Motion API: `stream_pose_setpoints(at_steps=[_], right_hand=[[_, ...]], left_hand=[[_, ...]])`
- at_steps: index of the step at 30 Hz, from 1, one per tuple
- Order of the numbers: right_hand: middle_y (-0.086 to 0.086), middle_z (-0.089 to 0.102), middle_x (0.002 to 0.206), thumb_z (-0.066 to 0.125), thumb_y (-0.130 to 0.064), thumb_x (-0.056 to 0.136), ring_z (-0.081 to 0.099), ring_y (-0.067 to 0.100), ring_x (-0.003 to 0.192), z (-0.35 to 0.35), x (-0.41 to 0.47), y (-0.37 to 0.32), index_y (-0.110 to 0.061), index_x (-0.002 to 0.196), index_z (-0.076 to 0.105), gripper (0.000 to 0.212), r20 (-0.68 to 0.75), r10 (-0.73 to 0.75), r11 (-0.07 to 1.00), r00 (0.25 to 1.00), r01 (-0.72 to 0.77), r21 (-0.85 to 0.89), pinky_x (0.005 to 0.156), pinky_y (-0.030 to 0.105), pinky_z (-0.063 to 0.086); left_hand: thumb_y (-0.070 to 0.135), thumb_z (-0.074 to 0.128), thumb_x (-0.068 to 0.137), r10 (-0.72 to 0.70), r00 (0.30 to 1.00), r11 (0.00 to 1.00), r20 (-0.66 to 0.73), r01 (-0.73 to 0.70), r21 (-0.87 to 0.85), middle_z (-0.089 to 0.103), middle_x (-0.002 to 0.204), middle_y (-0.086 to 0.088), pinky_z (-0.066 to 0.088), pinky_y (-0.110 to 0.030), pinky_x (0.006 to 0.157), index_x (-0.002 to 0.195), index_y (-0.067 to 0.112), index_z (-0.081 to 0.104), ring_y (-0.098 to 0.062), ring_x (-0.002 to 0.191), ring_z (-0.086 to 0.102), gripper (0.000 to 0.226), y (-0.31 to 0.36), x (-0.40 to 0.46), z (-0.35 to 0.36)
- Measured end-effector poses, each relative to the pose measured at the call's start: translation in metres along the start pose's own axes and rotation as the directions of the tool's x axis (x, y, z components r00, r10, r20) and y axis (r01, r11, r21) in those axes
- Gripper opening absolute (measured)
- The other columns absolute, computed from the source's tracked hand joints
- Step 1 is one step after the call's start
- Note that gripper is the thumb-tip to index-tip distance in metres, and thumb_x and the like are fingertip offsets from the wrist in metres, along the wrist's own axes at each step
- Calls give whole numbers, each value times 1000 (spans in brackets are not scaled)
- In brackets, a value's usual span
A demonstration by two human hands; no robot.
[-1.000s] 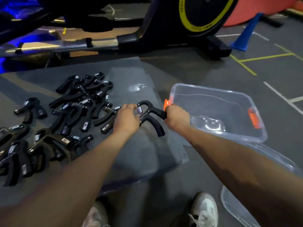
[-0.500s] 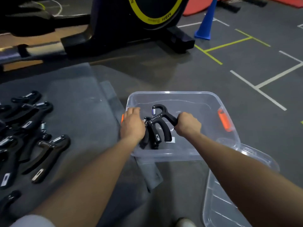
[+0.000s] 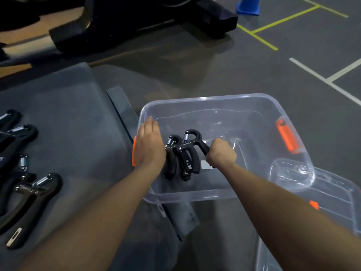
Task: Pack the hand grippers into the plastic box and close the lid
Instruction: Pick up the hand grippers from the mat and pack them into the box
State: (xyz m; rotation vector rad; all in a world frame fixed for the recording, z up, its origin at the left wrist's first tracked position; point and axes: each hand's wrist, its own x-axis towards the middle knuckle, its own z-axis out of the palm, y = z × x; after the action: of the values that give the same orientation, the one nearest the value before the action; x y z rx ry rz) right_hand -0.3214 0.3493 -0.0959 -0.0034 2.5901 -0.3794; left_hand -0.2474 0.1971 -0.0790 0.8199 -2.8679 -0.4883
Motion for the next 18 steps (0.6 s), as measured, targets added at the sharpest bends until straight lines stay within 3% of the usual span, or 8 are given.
stream_pose_setpoints(at_steps=[5,12,18], right_hand=[[12,63,119,53,1,82,63,33,110,19,-1,-21,-4,111,60,30,26,-41,999,999,41,11,87,36,51],[11,63,120,55,0,85,61,32,113,32,-2,-38,-5,109,60,26,37,-30,999,999,29,13,88,34,49],[14,63,103,63,-7,82,64,30,96,37,-1,-41,-9,98,60,16,103,-125,991,987,119,67,77,33,50]], left_hand=[[-18,32,86,20,999,998,29,-19,-65,7,160,3,25,-33,115,148,13,20,-15,147,10,71,-10,0,-11],[-20,31,86,69,997,994,36,-66,-83,10,160,1,20,-29,117,149,12,19,-15,147,10,71,-18,4,-10],[-25,35,79,99,994,989,47,-94,-112,11,160,2,13,-23,117,149,13,19,-14,147,10,81,-27,5,-10]])
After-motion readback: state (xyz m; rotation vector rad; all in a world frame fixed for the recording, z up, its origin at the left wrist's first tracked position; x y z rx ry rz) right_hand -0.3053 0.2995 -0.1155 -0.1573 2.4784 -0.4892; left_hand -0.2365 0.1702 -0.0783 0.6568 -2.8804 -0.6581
